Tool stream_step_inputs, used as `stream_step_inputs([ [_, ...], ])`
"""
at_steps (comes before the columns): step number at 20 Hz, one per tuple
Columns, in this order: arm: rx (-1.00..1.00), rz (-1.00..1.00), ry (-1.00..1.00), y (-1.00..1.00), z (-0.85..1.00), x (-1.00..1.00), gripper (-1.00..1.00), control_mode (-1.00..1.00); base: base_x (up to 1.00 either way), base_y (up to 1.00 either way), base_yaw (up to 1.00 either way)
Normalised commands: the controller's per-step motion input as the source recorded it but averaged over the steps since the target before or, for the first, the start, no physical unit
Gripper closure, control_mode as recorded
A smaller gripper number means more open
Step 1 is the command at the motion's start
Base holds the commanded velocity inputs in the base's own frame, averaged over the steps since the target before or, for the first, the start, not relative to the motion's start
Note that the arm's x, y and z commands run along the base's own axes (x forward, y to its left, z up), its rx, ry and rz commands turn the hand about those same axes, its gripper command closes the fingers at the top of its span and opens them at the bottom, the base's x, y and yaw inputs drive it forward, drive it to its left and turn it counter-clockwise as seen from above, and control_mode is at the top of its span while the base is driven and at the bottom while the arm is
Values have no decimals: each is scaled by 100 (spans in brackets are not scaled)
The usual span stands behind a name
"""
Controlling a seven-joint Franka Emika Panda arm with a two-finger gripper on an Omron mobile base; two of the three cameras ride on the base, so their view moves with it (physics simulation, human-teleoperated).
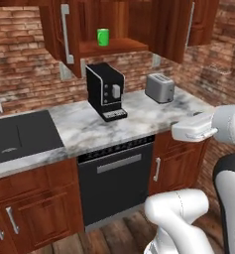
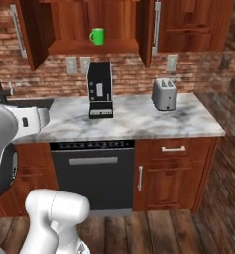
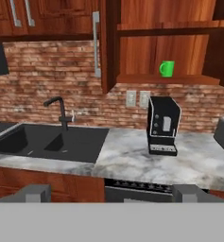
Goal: Open the cabinet directly in front. Then move the beer and the mug to the dining counter with the jar on it.
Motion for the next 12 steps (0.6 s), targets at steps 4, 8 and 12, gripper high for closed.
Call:
stream_step_inputs([
  [4,0,0,0,0,0,0,-100,100,2,-5,16],
  [8,0,0,0,0,0,0,-100,100,3,-4,4],
  [12,0,0,0,0,0,0,-100,100,50,-27,0],
])
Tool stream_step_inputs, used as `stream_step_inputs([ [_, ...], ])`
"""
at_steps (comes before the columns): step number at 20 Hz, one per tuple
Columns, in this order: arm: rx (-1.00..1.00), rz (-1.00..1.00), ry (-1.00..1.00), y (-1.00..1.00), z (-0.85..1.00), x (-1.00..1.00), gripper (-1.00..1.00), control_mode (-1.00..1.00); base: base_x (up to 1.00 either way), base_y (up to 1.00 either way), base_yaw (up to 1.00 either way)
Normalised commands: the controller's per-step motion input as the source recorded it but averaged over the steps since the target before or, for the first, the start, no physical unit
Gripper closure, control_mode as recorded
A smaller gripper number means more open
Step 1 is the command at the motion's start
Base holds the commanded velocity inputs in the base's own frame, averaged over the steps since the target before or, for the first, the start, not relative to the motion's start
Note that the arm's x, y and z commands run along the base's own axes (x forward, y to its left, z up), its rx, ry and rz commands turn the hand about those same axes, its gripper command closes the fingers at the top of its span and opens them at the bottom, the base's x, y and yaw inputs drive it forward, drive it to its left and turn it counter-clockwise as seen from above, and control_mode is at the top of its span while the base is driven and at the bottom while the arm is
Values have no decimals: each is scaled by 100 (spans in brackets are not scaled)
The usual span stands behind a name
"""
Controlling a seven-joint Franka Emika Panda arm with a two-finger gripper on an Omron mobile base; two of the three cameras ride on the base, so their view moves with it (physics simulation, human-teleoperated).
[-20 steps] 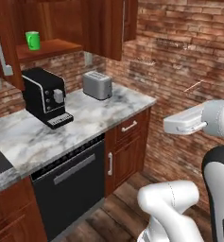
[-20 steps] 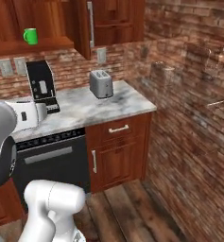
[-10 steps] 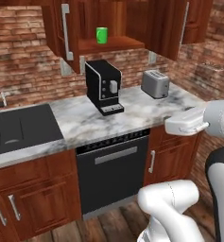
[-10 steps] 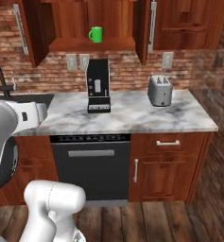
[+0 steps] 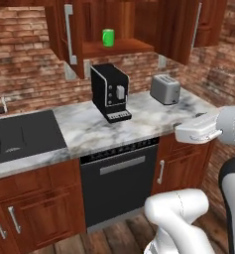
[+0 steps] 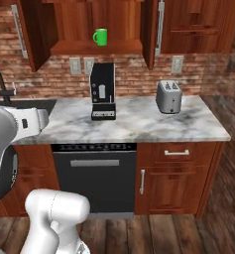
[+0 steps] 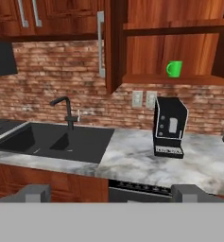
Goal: Open the cabinet directly in front. Then move the beer and the mug to the dining counter with the jar on it.
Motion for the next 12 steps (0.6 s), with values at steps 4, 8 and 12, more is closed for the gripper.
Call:
stream_step_inputs([
  [4,0,0,0,0,0,0,-100,100,93,-18,0],
  [8,0,0,0,0,0,0,-100,100,84,-19,-3],
  [12,0,0,0,0,0,0,-100,100,71,-38,-3],
])
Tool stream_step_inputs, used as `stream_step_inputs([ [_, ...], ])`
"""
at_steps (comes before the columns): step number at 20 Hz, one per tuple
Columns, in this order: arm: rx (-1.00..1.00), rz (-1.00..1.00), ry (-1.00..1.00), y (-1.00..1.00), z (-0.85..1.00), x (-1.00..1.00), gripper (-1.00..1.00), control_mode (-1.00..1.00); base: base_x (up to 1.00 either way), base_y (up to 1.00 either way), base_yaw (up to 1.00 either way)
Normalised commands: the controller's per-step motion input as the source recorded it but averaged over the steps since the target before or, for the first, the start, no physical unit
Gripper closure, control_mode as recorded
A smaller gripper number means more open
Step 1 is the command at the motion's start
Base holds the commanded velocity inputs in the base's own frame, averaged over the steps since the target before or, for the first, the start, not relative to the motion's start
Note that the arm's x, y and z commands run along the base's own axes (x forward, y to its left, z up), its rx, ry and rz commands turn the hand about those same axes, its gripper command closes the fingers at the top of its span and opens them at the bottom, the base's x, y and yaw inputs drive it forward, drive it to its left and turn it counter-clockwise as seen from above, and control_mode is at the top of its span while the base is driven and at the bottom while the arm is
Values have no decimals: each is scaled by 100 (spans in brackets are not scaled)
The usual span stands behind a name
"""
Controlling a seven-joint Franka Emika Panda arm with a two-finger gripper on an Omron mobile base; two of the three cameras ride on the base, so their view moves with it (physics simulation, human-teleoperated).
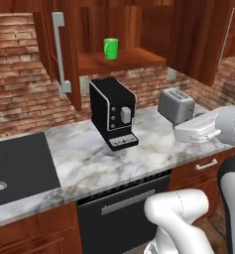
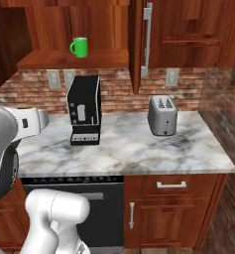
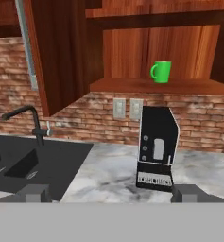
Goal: Open the cabinet directly in front. Then move the beer and the mug to the dining counter with the jar on it.
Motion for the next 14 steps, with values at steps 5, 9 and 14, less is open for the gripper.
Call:
stream_step_inputs([
  [5,0,0,0,0,0,0,-100,100,59,-6,-1],
  [9,0,0,0,0,0,0,-100,100,38,0,0],
  [14,0,0,0,0,0,0,-100,100,52,0,-1],
])
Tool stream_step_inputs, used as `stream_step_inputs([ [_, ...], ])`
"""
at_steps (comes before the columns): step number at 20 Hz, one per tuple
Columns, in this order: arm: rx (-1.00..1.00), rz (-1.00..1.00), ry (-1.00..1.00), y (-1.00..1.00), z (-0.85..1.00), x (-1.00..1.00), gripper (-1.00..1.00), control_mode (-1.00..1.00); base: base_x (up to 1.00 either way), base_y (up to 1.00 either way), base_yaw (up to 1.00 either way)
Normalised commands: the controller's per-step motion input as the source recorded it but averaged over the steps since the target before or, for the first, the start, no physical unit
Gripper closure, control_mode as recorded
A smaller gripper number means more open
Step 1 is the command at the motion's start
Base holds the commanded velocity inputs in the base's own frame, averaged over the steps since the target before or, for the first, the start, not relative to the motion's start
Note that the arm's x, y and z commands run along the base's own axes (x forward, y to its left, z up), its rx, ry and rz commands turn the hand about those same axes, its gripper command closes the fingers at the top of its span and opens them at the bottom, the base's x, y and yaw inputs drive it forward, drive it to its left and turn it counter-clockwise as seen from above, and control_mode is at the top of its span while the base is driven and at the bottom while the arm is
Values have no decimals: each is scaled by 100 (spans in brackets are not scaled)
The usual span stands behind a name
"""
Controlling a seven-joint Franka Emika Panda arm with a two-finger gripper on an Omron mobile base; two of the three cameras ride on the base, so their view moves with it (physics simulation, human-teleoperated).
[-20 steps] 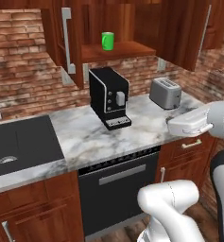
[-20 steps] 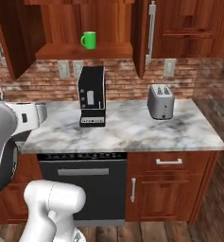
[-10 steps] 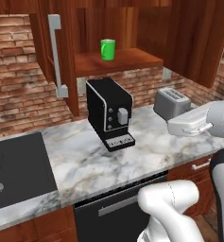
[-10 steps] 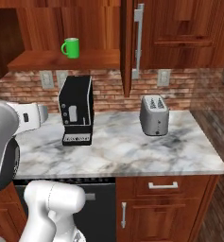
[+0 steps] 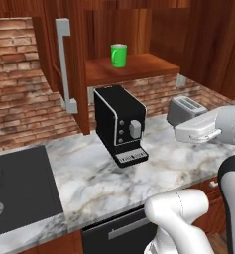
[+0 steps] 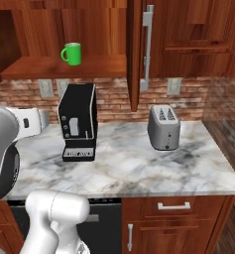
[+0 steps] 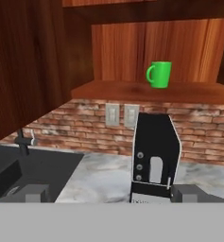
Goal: Open the cabinet directly in front. Then move the beer and the mug to the dining counter with the jar on it.
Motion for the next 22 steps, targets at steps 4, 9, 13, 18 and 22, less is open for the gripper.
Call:
stream_step_inputs([
  [4,0,0,0,0,0,0,-100,100,57,0,-1],
  [9,0,0,0,0,0,0,-100,100,32,-11,-8],
  [13,0,-5,3,-4,9,0,-100,-100,4,-5,-11],
  [18,0,-29,10,-21,47,0,-100,-100,0,0,0],
  [22,0,-33,6,-19,48,-3,-100,-100,0,0,0],
])
